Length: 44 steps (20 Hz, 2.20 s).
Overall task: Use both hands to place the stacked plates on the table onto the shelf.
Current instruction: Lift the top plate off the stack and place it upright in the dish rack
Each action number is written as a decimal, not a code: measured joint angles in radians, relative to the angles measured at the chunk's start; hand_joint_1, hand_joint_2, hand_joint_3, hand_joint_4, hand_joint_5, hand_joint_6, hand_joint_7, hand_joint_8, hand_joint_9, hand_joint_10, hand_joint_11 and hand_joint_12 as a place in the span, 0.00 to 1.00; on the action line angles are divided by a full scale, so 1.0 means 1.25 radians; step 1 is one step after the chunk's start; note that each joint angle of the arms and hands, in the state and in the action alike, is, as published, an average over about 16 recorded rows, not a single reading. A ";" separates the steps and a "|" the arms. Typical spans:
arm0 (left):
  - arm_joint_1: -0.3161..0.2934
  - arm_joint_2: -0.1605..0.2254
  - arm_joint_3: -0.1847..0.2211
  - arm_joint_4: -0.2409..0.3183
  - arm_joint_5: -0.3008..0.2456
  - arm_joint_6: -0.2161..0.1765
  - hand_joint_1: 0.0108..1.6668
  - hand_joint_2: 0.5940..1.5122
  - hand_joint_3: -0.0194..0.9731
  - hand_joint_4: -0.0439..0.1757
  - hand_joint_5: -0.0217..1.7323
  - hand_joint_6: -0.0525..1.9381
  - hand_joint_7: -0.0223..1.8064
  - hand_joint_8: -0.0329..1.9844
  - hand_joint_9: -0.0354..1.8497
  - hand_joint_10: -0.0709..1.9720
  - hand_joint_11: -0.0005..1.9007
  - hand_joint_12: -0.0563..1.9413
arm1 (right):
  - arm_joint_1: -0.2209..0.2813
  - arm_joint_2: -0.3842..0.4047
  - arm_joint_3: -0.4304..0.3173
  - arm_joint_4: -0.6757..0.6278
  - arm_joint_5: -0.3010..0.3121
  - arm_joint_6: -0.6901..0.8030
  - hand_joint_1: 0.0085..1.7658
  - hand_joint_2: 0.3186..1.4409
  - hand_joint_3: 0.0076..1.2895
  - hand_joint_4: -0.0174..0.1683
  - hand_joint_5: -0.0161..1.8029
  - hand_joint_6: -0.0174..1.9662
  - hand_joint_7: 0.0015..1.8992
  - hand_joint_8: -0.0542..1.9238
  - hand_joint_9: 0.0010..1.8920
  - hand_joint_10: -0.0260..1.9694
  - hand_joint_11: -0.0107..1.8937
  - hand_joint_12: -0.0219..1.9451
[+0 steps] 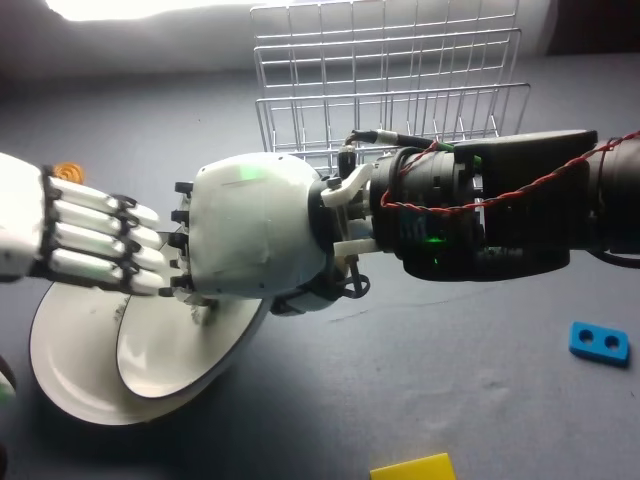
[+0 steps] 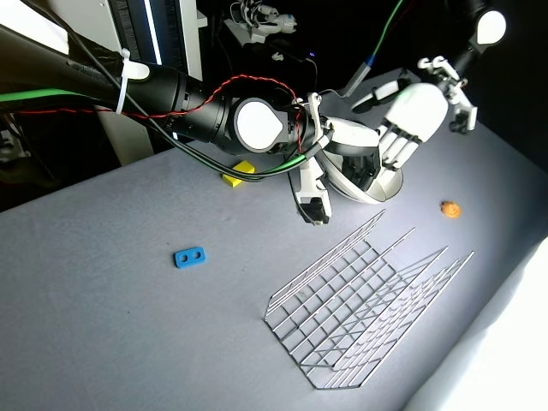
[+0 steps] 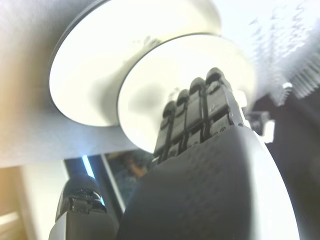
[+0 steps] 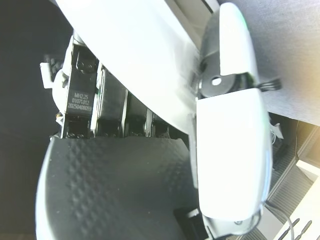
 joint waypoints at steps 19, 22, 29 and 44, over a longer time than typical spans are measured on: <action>-0.068 0.095 0.072 -0.023 -0.013 -0.111 0.00 0.44 0.04 0.21 0.02 0.03 0.02 0.02 0.03 0.04 0.01 0.02 | 0.086 0.107 -0.141 0.030 -0.035 0.004 0.75 0.61 0.01 0.10 0.49 0.51 0.55 0.44 0.53 0.55 0.46 0.54; -0.073 0.110 0.069 -0.022 -0.016 -0.120 0.00 0.44 0.04 0.21 0.02 0.03 0.02 0.02 0.03 0.04 0.01 0.02 | 0.106 0.135 -0.165 0.039 -0.035 0.023 0.75 0.61 0.00 0.10 0.49 0.51 0.56 0.42 0.54 0.53 0.47 0.53; -0.075 0.131 0.066 -0.023 -0.020 -0.127 0.00 0.45 0.04 0.20 0.02 0.03 0.02 0.02 0.03 0.04 0.01 0.02 | 0.177 0.206 -0.197 -0.006 -0.005 0.213 0.75 0.61 0.00 0.10 0.49 0.51 0.57 0.40 0.55 0.51 0.48 0.51; -0.076 0.121 0.055 -0.013 -0.017 -0.102 0.00 0.45 0.04 0.20 0.02 0.03 0.02 0.02 0.03 0.04 0.01 0.02 | 0.316 0.330 -0.183 -0.130 -0.015 0.776 0.75 0.61 0.01 0.10 0.50 0.52 0.56 0.42 0.54 0.54 0.47 0.52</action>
